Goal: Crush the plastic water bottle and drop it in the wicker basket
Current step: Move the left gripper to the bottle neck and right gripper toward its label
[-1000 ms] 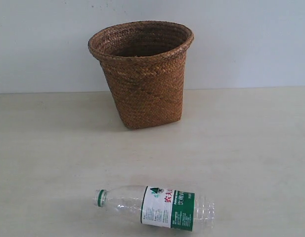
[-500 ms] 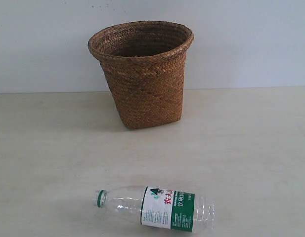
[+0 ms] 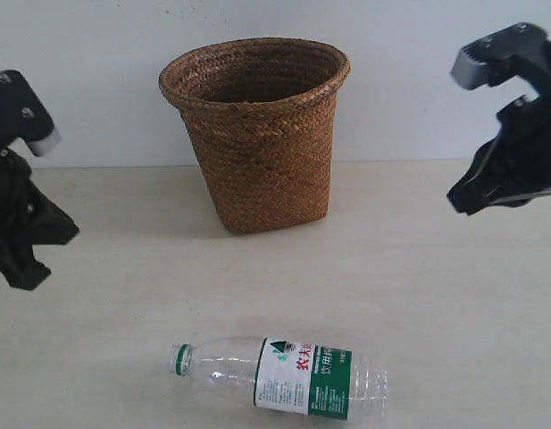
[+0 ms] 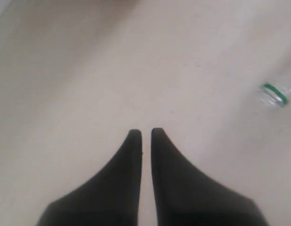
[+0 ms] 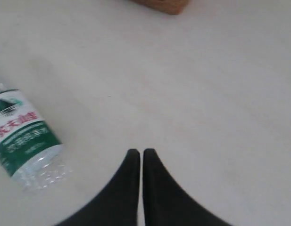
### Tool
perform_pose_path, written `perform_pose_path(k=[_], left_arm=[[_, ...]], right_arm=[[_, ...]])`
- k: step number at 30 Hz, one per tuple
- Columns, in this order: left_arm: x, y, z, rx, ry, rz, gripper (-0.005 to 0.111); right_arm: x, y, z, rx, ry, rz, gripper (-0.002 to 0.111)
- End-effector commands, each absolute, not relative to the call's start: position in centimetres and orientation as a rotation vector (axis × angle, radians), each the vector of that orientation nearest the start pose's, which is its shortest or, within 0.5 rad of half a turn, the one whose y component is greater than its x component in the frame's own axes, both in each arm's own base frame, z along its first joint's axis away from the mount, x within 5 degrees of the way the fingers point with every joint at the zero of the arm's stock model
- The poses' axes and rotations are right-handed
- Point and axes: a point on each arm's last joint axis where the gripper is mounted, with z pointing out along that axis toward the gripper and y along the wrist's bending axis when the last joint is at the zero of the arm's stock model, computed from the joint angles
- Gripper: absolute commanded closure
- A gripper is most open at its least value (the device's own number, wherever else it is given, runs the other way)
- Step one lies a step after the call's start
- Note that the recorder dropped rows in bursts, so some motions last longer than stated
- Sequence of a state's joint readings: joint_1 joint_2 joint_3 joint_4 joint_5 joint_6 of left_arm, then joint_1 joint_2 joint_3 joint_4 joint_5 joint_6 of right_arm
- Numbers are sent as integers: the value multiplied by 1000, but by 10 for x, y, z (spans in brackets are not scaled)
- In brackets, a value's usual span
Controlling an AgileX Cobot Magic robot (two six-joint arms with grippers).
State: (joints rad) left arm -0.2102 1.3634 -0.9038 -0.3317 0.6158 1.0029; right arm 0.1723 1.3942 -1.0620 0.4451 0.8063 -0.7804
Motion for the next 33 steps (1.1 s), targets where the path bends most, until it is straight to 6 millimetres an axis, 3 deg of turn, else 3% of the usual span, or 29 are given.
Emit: perform_pose_path(k=[1, 8, 14, 16, 17, 20, 22, 26, 33], left_arm=[[259, -95, 252, 1448, 2122, -91, 102], [253, -127, 228, 1754, 2003, -160, 102], [256, -140, 199, 1965, 1918, -208, 102], [258, -145, 187, 2054, 1840, -247, 92], [259, -148, 181, 2092, 1791, -274, 76], [260, -153, 173, 2114, 1748, -334, 42], [261, -156, 168, 2119, 1726, -365, 32], [266, -156, 153, 2157, 1709, -346, 40], [273, -160, 137, 2135, 1693, -337, 40]], right_arm=[[271, 101, 284, -1119, 2335, 390, 108], [263, 132, 268, -1313, 2331, 496, 108], [260, 143, 260, -1366, 2341, 552, 108], [263, 146, 254, -1353, 2363, 588, 108], [265, 147, 249, -1354, 2381, 597, 108], [269, 148, 239, -1352, 2411, 618, 108], [272, 150, 231, -1350, 2434, 634, 108], [278, 152, 218, -1340, 2460, 627, 108], [282, 152, 216, -1330, 2445, 602, 108]])
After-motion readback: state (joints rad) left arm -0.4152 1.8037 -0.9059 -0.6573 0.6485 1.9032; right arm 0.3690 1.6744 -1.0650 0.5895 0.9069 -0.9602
